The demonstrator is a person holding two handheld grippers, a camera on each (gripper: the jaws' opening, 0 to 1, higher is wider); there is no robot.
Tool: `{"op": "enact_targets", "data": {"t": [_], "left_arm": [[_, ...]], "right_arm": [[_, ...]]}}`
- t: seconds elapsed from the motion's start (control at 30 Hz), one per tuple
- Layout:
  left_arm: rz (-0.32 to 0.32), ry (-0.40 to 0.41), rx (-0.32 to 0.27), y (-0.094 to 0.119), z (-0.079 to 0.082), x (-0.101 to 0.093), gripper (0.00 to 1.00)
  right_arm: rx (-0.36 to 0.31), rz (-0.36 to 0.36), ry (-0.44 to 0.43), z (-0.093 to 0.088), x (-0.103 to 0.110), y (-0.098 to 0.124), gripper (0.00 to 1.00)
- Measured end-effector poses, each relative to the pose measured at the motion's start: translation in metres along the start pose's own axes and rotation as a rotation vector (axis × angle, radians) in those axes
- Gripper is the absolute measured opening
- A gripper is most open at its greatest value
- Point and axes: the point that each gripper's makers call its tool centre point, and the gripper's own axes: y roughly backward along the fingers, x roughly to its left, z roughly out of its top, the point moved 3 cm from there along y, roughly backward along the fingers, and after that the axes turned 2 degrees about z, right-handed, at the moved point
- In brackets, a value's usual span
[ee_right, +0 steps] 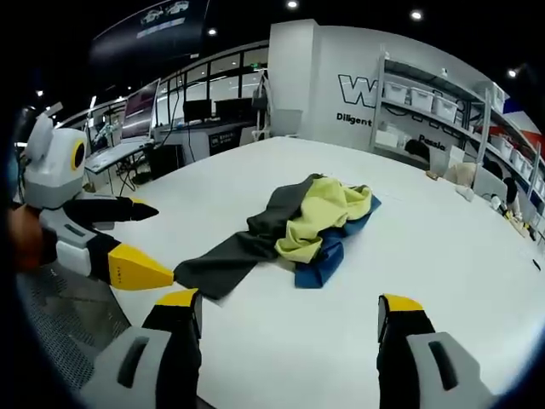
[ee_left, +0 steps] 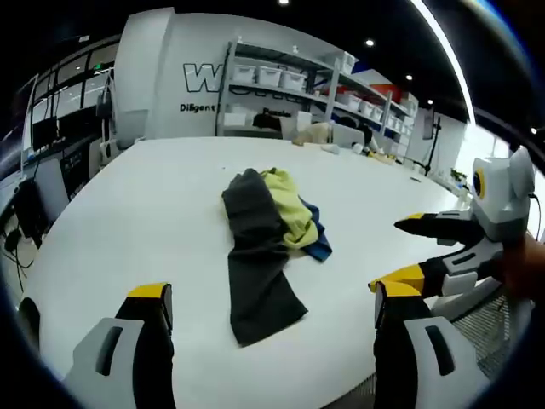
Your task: Fold the garment on the visible template until the final outline fits inside the template.
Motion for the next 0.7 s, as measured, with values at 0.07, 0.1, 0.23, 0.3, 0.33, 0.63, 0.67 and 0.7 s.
{"op": "enact_targets", "data": {"t": [0.07,0.1,0.23,0.3,0.33,0.63,0.67,0.7], "left_arm": [[-0.002,0.000,0.002,0.0001,-0.0004,-0.0005,0.94],[-0.003,0.000,0.002,0.0002,-0.0004,-0.0007,0.94],[-0.005,0.000,0.003,0.0002,-0.0006,-0.0013,0.93],[-0.012,-0.003,0.006,-0.0014,-0.0015,-0.0022,0.93],[-0.013,-0.004,0.007,-0.0022,-0.0019,-0.0018,0.93],[-0.028,-0.012,0.014,0.0056,-0.0010,-0.0088,0.93],[-0.028,-0.011,0.016,0.0064,-0.0010,-0.0092,0.93],[-0.027,-0.011,0.015,0.0066,-0.0004,-0.0091,0.93]], "right_arm": [[0.000,0.002,-0.001,-0.0001,0.0003,-0.0002,0.87],[0.001,0.002,-0.001,-0.0001,0.0004,-0.0001,0.87],[0.003,0.001,0.000,-0.0003,0.0005,-0.0001,0.87],[0.009,0.003,0.003,-0.0015,0.0010,-0.0005,0.87],[0.009,0.003,0.003,-0.0015,0.0010,-0.0005,0.86],[0.025,0.018,0.013,-0.0044,0.0043,-0.0020,0.86],[0.027,0.020,0.017,-0.0046,0.0048,-0.0024,0.86],[0.030,0.022,0.017,-0.0050,0.0052,-0.0026,0.86]]}}
